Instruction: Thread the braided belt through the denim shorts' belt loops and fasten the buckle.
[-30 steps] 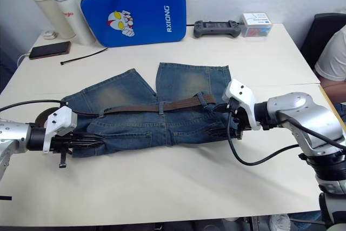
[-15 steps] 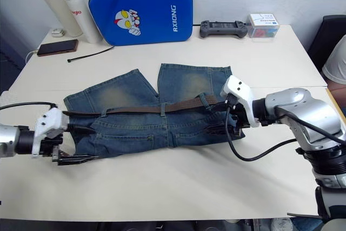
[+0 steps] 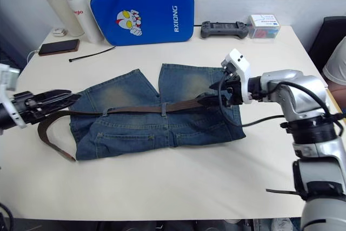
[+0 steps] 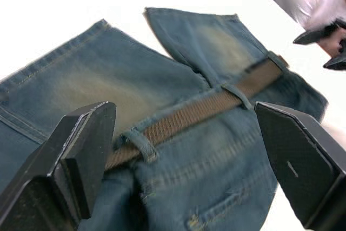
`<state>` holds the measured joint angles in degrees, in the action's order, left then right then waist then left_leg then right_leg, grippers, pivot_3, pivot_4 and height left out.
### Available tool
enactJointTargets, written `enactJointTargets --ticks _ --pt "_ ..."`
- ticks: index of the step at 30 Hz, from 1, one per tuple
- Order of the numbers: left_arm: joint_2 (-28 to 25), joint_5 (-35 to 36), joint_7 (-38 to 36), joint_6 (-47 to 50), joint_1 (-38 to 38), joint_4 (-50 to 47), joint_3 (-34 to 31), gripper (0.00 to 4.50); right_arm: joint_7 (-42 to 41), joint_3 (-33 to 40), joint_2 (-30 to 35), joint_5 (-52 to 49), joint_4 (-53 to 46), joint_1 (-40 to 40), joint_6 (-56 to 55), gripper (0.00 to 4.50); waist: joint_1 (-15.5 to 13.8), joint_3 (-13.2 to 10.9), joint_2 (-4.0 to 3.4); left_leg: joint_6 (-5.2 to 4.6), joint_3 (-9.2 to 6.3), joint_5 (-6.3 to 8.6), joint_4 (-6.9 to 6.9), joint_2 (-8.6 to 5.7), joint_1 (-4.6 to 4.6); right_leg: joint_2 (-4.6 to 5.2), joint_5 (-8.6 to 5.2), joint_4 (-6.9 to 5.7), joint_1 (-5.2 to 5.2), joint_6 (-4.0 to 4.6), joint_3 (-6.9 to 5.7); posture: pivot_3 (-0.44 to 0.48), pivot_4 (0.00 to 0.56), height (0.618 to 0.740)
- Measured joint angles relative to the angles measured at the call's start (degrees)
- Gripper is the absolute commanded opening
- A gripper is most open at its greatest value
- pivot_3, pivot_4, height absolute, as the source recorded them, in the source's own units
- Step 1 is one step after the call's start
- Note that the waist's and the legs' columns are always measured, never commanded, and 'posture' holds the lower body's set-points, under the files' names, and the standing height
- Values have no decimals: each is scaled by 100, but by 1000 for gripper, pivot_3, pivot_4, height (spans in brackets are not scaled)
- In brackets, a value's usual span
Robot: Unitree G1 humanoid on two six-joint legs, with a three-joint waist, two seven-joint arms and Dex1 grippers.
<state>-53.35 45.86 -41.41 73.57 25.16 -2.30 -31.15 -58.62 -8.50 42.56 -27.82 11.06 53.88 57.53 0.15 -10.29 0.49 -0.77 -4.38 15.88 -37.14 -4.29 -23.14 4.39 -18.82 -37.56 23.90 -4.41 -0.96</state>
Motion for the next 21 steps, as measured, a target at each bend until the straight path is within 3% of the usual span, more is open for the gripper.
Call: enactJointTargets --ticks 1,2,4,7,11,16,18,21 --pt "20 -1 34 101 89 69 31 4488 27 21 -16 3 81 22 19 4500 2 0 0 -1 3 0 0 0 1 1 0 -3 2 0 2 0 150 740" --pt "103 -111 321 639 783 772 362 4488 327 136 -327 134 791 332 125 4500 0 1 3 0 9 0 -6 -5 3 0 0 -14 5 0 3 0 150 740" --pt "244 -392 605 1084 1450 1766 877 4488 507 165 -584 233 1480 518 152 4500 20 2 5 1 23 -2 -4 -5 -2 0 0 -27 23 0 10 0 150 740" --pt "323 -697 644 1141 1861 2492 1459 4488 467 153 -716 387 2060 646 127 4500 51 2 5 1 37 -2 -3 -5 -16 1 0 -36 47 0 13 0 150 740" --pt "339 -1045 229 945 2163 2932 2522 4488 426 96 -904 663 2591 881 -37 4500 156 2 5 3 44 -3 -2 -5 -17 1 0 -42 54 0 19 0 150 740" --pt "266 -1407 -314 686 2467 3182 3240 4488 199 94 -1038 848 3144 1037 -149 4500 164 5 1 7 47 -5 -6 -5 -14 0 0 -45 55 0 25 0 150 740" --pt "241 -1469 -455 645 2494 3210 3343 4500 80 95 -1074 854 3253 1040 -143 4010 163 5 1 7 47 -5 -6 -5 -14 1 0 -47 55 0 27 0 150 740" --pt "189 -1588 -655 553 2494 3238 3470 3670 -108 137 -1153 854 3471 1040 -144 2815 164 5 1 7 47 -5 -6 -5 -14 1 0 -47 55 0 28 0 150 740"
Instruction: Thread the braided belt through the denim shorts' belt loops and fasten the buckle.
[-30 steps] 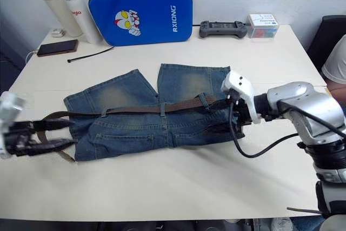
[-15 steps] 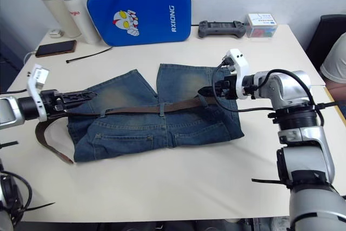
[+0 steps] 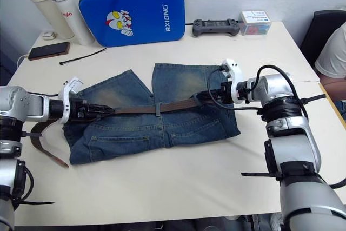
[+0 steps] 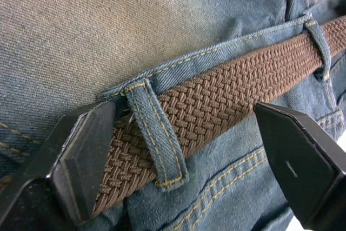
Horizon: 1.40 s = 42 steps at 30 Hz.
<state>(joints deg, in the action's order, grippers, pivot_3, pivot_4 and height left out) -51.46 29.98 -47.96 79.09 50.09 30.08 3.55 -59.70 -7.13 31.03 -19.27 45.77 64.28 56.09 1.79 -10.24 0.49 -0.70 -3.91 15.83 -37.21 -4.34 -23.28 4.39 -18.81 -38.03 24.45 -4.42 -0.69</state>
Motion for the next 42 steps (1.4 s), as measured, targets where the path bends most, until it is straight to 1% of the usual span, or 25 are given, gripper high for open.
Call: enactJointTargets --ticks 2,5,6,8,9,11,13,16,19,20,21,22,25,26,28,30,31,32,34,35,37,39,40,41,42 --pt "-23 -108 -65 -82 -45 4 51 2847 -106 19 -9 13 62 0 -9 1844 0 0 0 0 0 0 0 0 -1 0 0 0 1 0 0 0 150 740" --pt "-71 -153 -188 -170 -181 -35 57 1490 -294 49 -9 13 71 -3 -47 397 3 0 0 0 0 0 1 0 -1 0 0 0 4 0 1 0 150 740" --pt "-89 -150 -251 -207 -260 -106 43 1061 -407 65 -1 10 22 -20 -110 140 4 0 0 0 0 0 1 0 -2 0 0 0 5 0 1 0 150 740" --pt "-114 -102 -374 -277 -436 -355 -50 115 -691 83 82 -27 -269 -145 -214 125 -1 0 0 0 0 0 2 1 -4 0 0 1 7 0 2 0 150 740" --pt "-136 -58 -455 -337 -570 -534 -139 0 -890 95 177 -72 -515 -293 -337 125 -3 0 0 0 -1 1 1 1 -5 0 0 0 8 0 3 0 150 740" --pt "-246 24 -646 -594 -892 -905 -332 0 -1209 151 349 -186 -1007 -608 -584 125 -8 0 1 0 -1 1 1 1 -10 0 0 4 9 0 2 0 150 740" --pt "-424 174 -999 -1042 -1409 -1433 -631 0 -1646 338 601 -405 -1729 -1155 -951 125 -15 0 0 -1 -1 3 2 2 -13 0 0 8 12 0 2 0 150 740" --pt "-755 315 -1632 -1896 -2293 -2233 -1051 0 -2134 686 897 -665 -2894 -2068 -1813 125 -23 0 0 -1 -1 6 1 4 -12 1 0 12 8 0 2 0 150 740" --pt "-887 368 -2165 -2793 -3088 -2964 -1539 0 -2368 897 1159 -962 -3883 -2746 -2114 125 -27 0 0 -1 3 7 1 7 -9 1 0 21 2 0 7 0 150 740" --pt "-911 379 -2378 -3190 -3486 -3234 -1766 0 -2418 1033 1280 -1052 -4321 -3139 -2281 125 -35 0 0 0 3 7 8 10 -5 0 -1 27 -3 1 7 0 150 740" --pt "-923 356 -2548 -3557 -3856 -3434 -1958 0 -2501 1153 1397 -1128 -4729 -3592 -2501 125 -47 0 0 -1 3 8 10 12 1 0 -1 28 -7 2 6 0 150 740" --pt "-929 339 -2618 -3702 -3999 -3482 -2017 0 -2550 1187 1420 -1161 -4876 -3779 -2584 125 -56 0 0 -1 3 9 8 12 1 0 -1 32 -8 3 6 0 150 740" --pt "-958 38 -2952 -4730 -4805 -3919 -2195 0 -2795 1240 1685 -1367 -5772 -4876 -3010 125 -92 -1 -1 -8 10 13 3 11 3 1 -1 50 -13 2 14 0 150 740" --pt "-1019 -91 -2999 -4953 -5071 -4137 -2196 0 -2826 1227 1964 -1443 -6097 -5313 -3095 125 -125 -1 -1 -11 12 15 4 12 2 1 -1 56 -15 2 15 0 150 740" --pt "-1150 -231 -3040 -5087 -5474 -4467 -2198 0 -2855 1212 2382 -1510 -6424 -5979 -3317 125 -177 0 1 -22 13 22 3 14 14 1 -1 62 -29 2 16 0 150 740" --pt "-1296 -266 -3155 -5143 -5814 -4848 -2189 0 -2863 1212 2491 -1428 -6625 -6488 -3762 125 -195 1 2 -37 12 41 3 17 34 -1 -1 77 -55 2 14 0 150 740" --pt "-1358 -368 -3190 -5297 -6036 -5032 -2182 0 -2865 1193 2514 -1324 -6638 -6690 -3985 125 -193 -1 -1 -42 13 50 8 17 63 -1 -1 92 -87 2 14 0 150 740" --pt "-1408 -460 -3221 -5422 -6219 -5152 -2150 0 -2868 1174 2565 -1263 -6636 -6819 -4124 125 -191 -3 -5 -60 13 64 21 18 92 -1 -1 106 -115 2 15 0 150 740" --pt "-1600 -727 -3270 -5702 -6655 -5340 -2049 0 -2869 1117 2648 -1026 -6599 -6992 -4587 125 -183 -2 -6 -60 14 77 21 30 114 -13 -2 120 -143 1 14 0 150 740" --pt "-1716 -736 -3411 -5738 -6853 -5413 -1968 0 -2830 1021 2663 -833 -6554 -7039 -4762 125 -179 -2 -6 -57 14 85 19 43 121 -25 -3 129 -156 3 14 0 150 740" --pt "-1729 -495 -3651 -5564 -6901 -5465 -1810 0 -2724 716 2706 -355 -6314 -7078 -4990 125 -191 -2 -8 -54 13 94 12 52 127 -33 -5 136 -167 6 11 0 150 740" --pt "-1800 -210 -3679 -5140 -6785 -5473 -1784 771 -2646 527 2877 -211 -6214 -7060 -4789 125 -199 -3 -10 -57 13 96 7 52 127 -32 -4 135 -172 6 11 0 150 740" --pt "-1959 -53 -3742 -4830 -6697 -5446 -1776 1051 -2561 476 3019 -181 -6179 -6997 -4485 625 -215 -3 -10 -57 12 96 4 52 127 -32 -4 138 -172 5 10 0 150 740" --pt "-2068 30 -3794 -4647 -6647 -5412 -1784 1548 -2533 472 3146 -169 -6156 -6946 -4287 1175 -223 -3 -11 -59 12 97 4 51 128 -32 -4 142 -176 4 10 0 150 740" --pt "-2197 214 -3803 -4406 -6617 -5405 -1798 1892 -2555 456 3341 -172 -6122 -6887 -3984 1458 -232 -2 -12 -62 12 99 2 51 129 -32 -4 146 -179 4 10 0 150 740"
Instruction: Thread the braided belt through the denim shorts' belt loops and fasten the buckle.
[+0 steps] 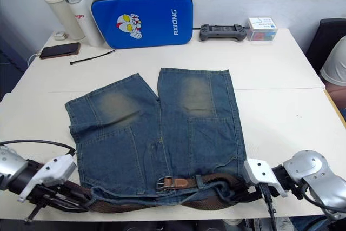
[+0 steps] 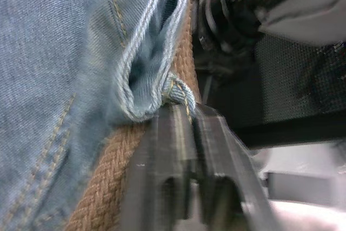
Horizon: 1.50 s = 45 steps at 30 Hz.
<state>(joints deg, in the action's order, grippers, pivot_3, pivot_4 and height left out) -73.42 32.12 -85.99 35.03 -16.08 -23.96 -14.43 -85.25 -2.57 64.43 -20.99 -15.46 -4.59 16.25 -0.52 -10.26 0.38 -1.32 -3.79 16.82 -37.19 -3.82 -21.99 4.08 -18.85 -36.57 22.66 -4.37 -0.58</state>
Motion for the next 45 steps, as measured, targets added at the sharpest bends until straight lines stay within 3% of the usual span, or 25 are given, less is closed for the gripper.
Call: enactJointTargets --ticks 5,7,9,13,16,20,22,26,31,32,35,40,45 --pt "-96 441 -3 447 46 61 -82 3935 -254 11 463 -380 68 135 722 3609 -16 -1 1 -2 0 5 0 3 0 -1 0 13 -5 -1 -2 0 150 740" --pt "-208 987 -7 868 204 343 -473 4478 -342 110 1555 -1816 190 -32 833 4395 -21 -23 -37 -5 0 8 -3 5 -3 1 1 14 -3 -2 -5 0 150 740" --pt "-235 1437 -5 1146 530 563 -771 4478 -365 323 1854 -2740 271 323 1027 4395 -17 -25 -39 -2 -1 7 1 16 1 -3 0 17 -8 1 -15 0 150 740" --pt "189 1930 294 1451 1752 990 -836 4478 -167 393 897 -2824 674 1945 1254 4395 54 -21 -38 9 -1 10 3 19 7 -12 0 19 -10 0 -12 0 150 740" --pt "726 1511 1285 1409 2641 1303 -290 4478 494 -104 -63 -2059 1050 2918 1196 4395 61 -24 -35 46 1 -8 -2 19 -15 -23 1 2 18 -2 -3 0 150 740" --pt "1258 54 2527 973 3390 1683 993 4478 1159 -1045 -1228 -708 1842 4186 1037 4395 66 -18 -25 54 41 -14 -15 20 -37 -40 2 -53 75 -3 38 0 150 740" --pt "1481 -450 2836 798 3416 1784 1461 4478 1334 -1448 -1548 -15 2254 4374 708 4395 64 -17 -22 51 59 -13 -21 24 -51 -48 2 -94 107 -3 61 0 150 740" --pt "1833 -879 3217 756 3548 1770 1806 4478 1468 -1881 -2085 727 2891 4548 510 4395 52 -17 -19 42 65 -4 -84 25 -128 -50 2 -135 175 -3 72 0 150 740" --pt "1944 -1386 3460 571 3578 1695 2068 4478 1494 -2076 -2320 1333 3177 4770 254 4395 37 15 -13 44 83 -5 -92 25 -90 -49 4 -117 143 -7 87 0 150 740" --pt "1970 -1412 3471 600 3577 1693 2083 4229 1480 -2096 -2332 1386 3183 4779 272 4469 36 15 -13 43 83 -5 -86 26 -65 -50 3 -113 120 -6 88 0 150 740" --pt "2048 -1515 3547 669 3575 1698 2118 3363 1396 -2132 -2334 1462 3138 4772 519 3677 35 33 -14 34 82 15 -69 32 -6 -54 1 -100 65 -2 89 0 150 740" --pt "2099 -1602 3509 738 3567 1705 2133 1173 1328 -2059 -2304 1484 2872 4694 1253 1362 36 96 -24 30 82 33 -71 34 -7 -55 1 -106 71 -1 91 0 150 740" --pt "2166 -1597 3439 749 3569 1733 2134 105 1233 -2053 -2304 1453 2769 4640 1566 106 35 141 -20 21 82 41 -72 32 -7 -53 1 -99 67 -1 93 0 150 740"
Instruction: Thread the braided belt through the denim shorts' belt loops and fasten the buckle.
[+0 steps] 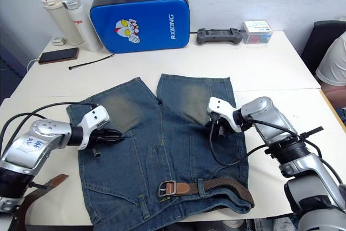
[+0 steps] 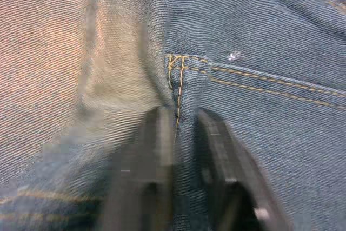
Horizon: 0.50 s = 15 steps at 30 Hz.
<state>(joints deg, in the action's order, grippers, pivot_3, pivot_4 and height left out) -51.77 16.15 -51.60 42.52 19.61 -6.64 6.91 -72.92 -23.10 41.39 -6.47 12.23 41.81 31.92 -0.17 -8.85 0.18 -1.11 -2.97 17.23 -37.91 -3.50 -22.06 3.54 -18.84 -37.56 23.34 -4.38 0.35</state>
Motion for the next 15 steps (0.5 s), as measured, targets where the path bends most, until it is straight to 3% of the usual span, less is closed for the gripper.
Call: enactJointTargets --ticks 6,15 --pt "503 28 50 -95 431 783 -153 105 138 142 -232 -22 76 71 165 106 -33 6 4 11 1 -6 -2 1 -3 -1 0 9 -1 0 1 0 150 740" --pt "1294 -761 944 -1145 1918 2969 -125 105 1229 333 -1067 498 2201 1265 -948 106 40 -1 13 38 8 -31 -4 7 -35 -12 1 -35 48 -1 -2 0 150 740"
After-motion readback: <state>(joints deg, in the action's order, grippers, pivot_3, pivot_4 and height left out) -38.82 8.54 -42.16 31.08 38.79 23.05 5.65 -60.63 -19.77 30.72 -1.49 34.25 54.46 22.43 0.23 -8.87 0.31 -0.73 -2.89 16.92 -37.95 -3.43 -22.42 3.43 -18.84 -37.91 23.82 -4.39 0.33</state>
